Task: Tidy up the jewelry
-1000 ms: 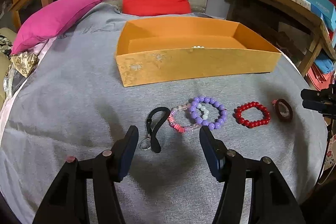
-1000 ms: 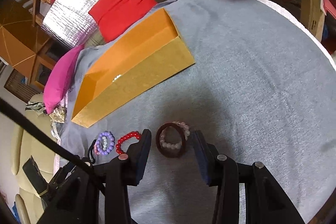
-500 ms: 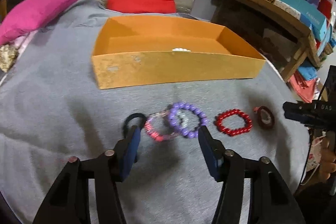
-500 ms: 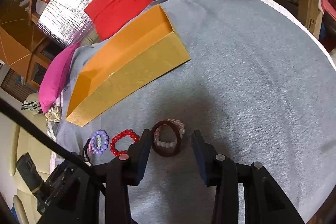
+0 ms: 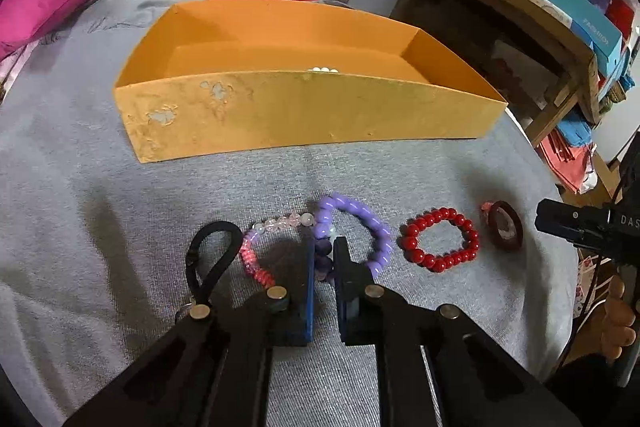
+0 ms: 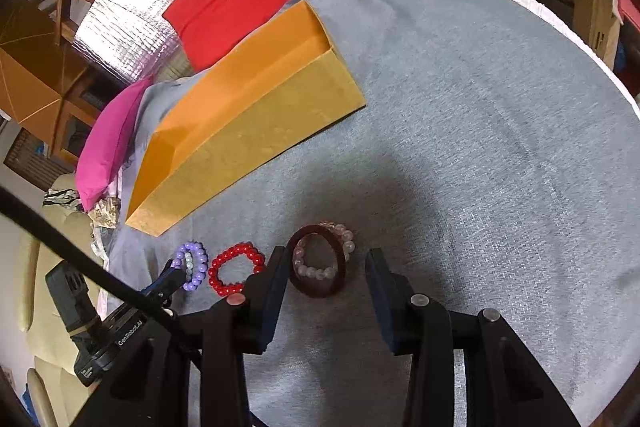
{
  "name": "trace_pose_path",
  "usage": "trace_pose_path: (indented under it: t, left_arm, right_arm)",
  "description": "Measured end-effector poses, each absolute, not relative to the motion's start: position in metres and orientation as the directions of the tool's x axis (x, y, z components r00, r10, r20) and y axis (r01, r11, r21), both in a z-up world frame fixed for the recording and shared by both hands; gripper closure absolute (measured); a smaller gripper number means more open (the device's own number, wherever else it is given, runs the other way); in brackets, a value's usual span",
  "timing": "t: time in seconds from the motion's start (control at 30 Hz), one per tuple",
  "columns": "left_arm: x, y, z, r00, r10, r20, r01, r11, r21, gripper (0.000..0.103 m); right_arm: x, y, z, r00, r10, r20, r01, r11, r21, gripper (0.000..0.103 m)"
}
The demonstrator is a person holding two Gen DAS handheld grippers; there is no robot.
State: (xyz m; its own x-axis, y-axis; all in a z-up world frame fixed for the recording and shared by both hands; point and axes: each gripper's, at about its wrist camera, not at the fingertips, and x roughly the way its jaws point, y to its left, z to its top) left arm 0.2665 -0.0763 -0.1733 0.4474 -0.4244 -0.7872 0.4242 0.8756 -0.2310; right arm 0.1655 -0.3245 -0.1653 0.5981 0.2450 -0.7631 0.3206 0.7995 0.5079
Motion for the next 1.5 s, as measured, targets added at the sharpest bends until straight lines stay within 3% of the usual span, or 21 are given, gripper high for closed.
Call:
trace_pose_path:
  t: [0.37, 0.6, 0.73, 0.83, 1.1, 1.2, 1.27, 1.4, 1.5]
  left_arm:
    - [0.233, -0.085, -0.164, 0.416, -0.468, -0.78, 0.532, 0.82, -0.209, 0.094]
    - [0.217, -0.071, -0.169, 0.389, -0.46, -0.798, 0.552, 0.81, -0.198, 0.094]
    - [0.213, -0.062, -0.17, 0.384, -0.449, -0.807, 0.551, 0.812, -0.19, 0.094]
    - [0.214, -0.055, -0.172, 0.381, -0.44, -0.814, 0.544, 0.818, -0.187, 0.094]
    - [0.212, -0.049, -0.171, 0.376, -0.435, -0.818, 0.549, 0.816, -0.182, 0.093]
    - [0.21, -0.047, -0.171, 0.372, -0.435, -0.82, 0.554, 0.813, -0.18, 0.076]
    - [0.209, -0.046, -0.171, 0.376, -0.428, -0.822, 0.555, 0.814, -0.17, 0.06]
    - [0.206, -0.046, -0.17, 0.374, -0.429, -0.822, 0.568, 0.807, -0.163, 0.058]
    - [0.202, -0.049, -0.168, 0.366, -0.447, -0.816, 0.591, 0.789, -0.167, 0.055]
  right_arm:
    - [0.17, -0.326, -0.171, 0.594, 0.245, -0.766, 0.334, 0.792, 0.512, 0.061]
    - [0.178, -0.318, -0.173, 0.584, 0.25, -0.772, 0.324, 0.8, 0.505, 0.069]
    - [0.183, -0.309, -0.175, 0.571, 0.231, -0.788, 0.319, 0.822, 0.472, 0.079]
    - [0.186, -0.305, -0.176, 0.563, 0.202, -0.801, 0.322, 0.84, 0.438, 0.094]
    - [0.18, -0.306, -0.159, 0.63, 0.163, -0.759, 0.303, 0.849, 0.433, 0.097]
    - [0.178, -0.311, -0.161, 0.621, 0.196, -0.759, 0.303, 0.832, 0.464, 0.097]
    - [0.179, -0.313, -0.161, 0.612, 0.218, -0.76, 0.305, 0.822, 0.482, 0.097]
    - [0.179, -0.316, -0.166, 0.578, 0.247, -0.778, 0.304, 0.82, 0.485, 0.08]
    - [0.176, -0.316, -0.169, 0.553, 0.26, -0.791, 0.292, 0.829, 0.477, 0.079]
